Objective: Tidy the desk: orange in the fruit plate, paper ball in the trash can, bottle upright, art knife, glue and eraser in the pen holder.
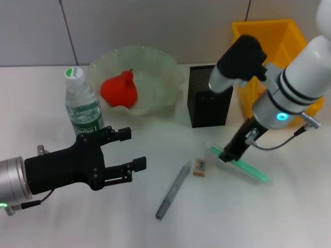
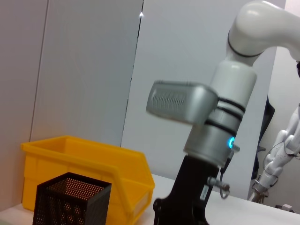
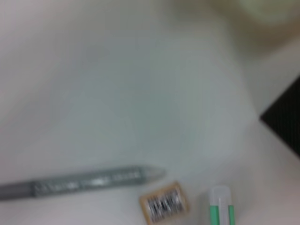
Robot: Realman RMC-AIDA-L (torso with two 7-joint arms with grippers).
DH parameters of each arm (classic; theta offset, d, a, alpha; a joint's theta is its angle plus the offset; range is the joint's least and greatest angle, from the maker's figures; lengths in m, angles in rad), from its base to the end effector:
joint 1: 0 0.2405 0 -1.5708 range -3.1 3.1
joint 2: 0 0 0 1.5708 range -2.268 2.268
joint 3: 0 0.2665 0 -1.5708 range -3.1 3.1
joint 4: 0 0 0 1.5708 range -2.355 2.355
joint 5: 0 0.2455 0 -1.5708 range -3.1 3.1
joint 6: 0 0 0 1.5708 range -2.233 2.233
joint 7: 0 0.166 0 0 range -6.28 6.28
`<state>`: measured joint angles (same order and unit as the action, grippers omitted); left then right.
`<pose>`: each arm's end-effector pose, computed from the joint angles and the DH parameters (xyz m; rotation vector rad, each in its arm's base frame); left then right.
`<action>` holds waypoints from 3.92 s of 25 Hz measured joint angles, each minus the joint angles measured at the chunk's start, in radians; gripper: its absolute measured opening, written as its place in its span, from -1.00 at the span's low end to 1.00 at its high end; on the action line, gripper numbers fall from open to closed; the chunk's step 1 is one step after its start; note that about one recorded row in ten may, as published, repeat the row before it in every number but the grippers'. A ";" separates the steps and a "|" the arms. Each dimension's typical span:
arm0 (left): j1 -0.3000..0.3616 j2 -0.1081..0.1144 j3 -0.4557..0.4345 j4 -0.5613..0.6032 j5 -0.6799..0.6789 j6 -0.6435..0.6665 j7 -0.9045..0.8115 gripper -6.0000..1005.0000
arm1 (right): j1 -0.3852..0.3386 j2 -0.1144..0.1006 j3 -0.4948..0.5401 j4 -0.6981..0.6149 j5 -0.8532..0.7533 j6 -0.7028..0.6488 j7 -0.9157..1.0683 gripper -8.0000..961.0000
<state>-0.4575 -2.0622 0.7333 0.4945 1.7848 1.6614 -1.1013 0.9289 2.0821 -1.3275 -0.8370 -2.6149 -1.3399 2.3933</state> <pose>-0.2871 0.3337 -0.0328 -2.6642 -0.4355 -0.9831 0.1710 0.4511 -0.0777 -2.6939 0.7455 -0.5827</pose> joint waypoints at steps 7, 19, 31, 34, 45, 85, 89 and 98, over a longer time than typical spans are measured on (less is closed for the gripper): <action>0.000 0.001 0.000 0.005 0.000 0.006 0.000 0.63 | -0.164 -0.004 0.056 -0.359 0.171 -0.054 -0.049 -0.63; 0.005 0.001 0.000 0.004 -0.005 0.012 0.006 0.63 | -0.256 -0.004 0.353 -0.361 0.496 0.048 -0.212 -0.62; 0.000 0.003 0.000 0.007 -0.006 0.029 0.007 0.63 | -0.157 -0.007 0.387 -0.142 0.529 0.253 -0.323 -0.54; -0.002 0.003 0.000 0.008 -0.006 0.030 0.004 0.63 | -0.138 -0.006 0.368 -0.085 0.532 0.317 -0.371 -0.52; -0.002 0.001 0.000 0.005 -0.011 0.029 0.009 0.63 | -0.122 -0.005 0.276 -0.027 0.534 0.434 -0.406 -0.45; 0.002 -0.002 -0.002 -0.001 -0.026 0.035 -0.003 0.63 | -0.282 -0.009 0.204 -0.162 0.869 0.287 -0.535 0.49; 0.003 -0.003 -0.002 -0.002 -0.026 0.035 -0.019 0.63 | -0.333 -0.017 0.265 -0.201 0.906 0.077 -0.593 0.49; 0.005 0.002 -0.002 0.004 -0.027 0.032 -0.067 0.62 | -0.381 -0.070 0.323 -0.121 0.737 -0.214 -0.738 0.49</action>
<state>-0.4528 -2.0606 0.7317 0.4987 1.7578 1.6930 -1.1682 0.5476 2.0122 -1.0049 -0.9582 -1.8779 -1.5539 1.6549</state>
